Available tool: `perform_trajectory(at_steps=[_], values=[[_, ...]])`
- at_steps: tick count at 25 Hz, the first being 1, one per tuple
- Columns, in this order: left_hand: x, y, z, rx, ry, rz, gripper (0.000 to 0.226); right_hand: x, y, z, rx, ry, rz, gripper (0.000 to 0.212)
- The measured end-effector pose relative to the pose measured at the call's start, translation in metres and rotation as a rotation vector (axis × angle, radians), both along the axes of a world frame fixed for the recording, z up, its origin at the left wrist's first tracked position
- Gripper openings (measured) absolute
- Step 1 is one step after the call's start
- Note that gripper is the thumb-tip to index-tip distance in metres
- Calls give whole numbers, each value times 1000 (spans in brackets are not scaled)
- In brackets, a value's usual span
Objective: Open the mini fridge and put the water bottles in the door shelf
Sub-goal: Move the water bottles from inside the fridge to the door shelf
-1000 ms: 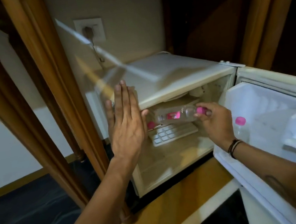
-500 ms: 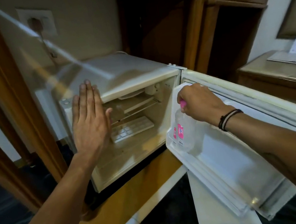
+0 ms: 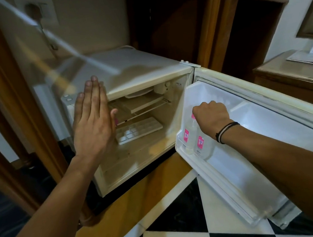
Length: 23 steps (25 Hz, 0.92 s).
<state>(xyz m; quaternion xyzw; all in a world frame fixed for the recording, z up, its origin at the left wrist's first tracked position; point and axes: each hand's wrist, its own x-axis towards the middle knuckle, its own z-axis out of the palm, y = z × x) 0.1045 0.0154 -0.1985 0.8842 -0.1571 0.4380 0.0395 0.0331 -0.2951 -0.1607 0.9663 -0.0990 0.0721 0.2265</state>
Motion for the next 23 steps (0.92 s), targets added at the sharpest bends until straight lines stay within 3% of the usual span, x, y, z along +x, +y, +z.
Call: perform_trajectory(at_steps=[7,12,15,20,23], values=[[0,7,2,68,-33,32,72,7,-10,-33,-52,29,-13,47],[-7,20,2,38,-100,86,67,8,13,-28,-71,-74,111,25],[-7,29,5,-56,-111,123,69,21,46,-29,96,-171,313,22],[-6,31,4,-38,-116,136,70,60,114,-43,439,-239,503,45],[-6,32,4,-16,-114,130,70,90,147,-55,620,-256,544,36]])
